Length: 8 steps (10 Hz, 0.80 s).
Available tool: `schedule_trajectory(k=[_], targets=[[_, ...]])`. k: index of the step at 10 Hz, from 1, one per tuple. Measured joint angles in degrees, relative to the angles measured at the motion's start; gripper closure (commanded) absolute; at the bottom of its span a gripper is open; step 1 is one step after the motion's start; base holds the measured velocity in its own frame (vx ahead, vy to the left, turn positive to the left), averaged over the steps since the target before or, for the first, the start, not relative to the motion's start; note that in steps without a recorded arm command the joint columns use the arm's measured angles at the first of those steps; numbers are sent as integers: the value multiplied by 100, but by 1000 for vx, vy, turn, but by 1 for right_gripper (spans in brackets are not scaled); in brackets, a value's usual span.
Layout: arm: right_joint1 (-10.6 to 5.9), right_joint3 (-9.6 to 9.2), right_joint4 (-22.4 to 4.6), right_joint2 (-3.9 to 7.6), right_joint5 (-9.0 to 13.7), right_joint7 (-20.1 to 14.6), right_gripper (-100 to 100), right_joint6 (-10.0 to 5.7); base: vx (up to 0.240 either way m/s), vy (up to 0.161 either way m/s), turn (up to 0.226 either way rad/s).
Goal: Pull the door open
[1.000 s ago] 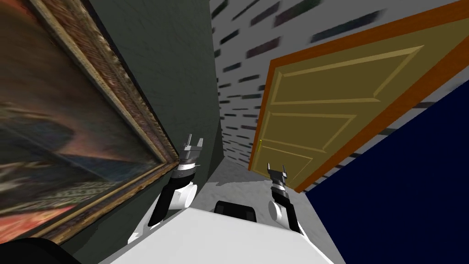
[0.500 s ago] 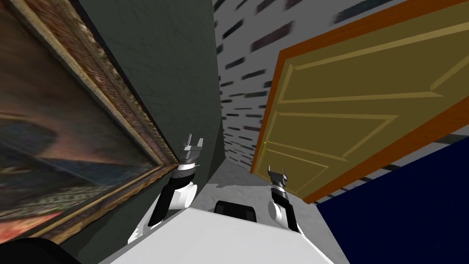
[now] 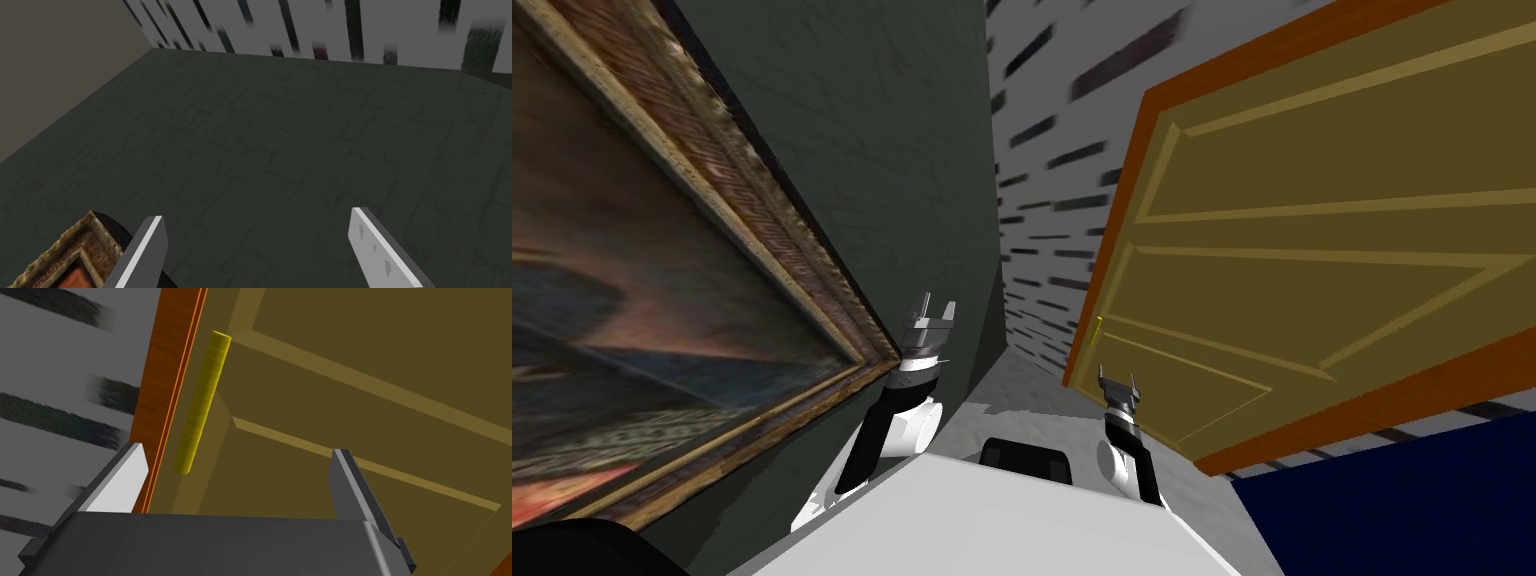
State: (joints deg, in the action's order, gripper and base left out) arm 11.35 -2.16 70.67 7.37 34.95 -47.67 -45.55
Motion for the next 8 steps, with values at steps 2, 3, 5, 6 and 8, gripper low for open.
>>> schedule_trajectory(k=[2,3,5,6,8], targets=[[-88,-3,-279,10,201,-238,-100,-60,129,-46,171],[-126,-7,-434,37,305,-387,-100,-93,119,-51,79],[-189,-8,-621,32,460,-561,-100,-122,79,-42,87],[-220,-13,-729,36,527,-652,-100,-150,73,-34,89],[-256,-17,-886,39,661,-807,-100,-182,77,-26,81]])
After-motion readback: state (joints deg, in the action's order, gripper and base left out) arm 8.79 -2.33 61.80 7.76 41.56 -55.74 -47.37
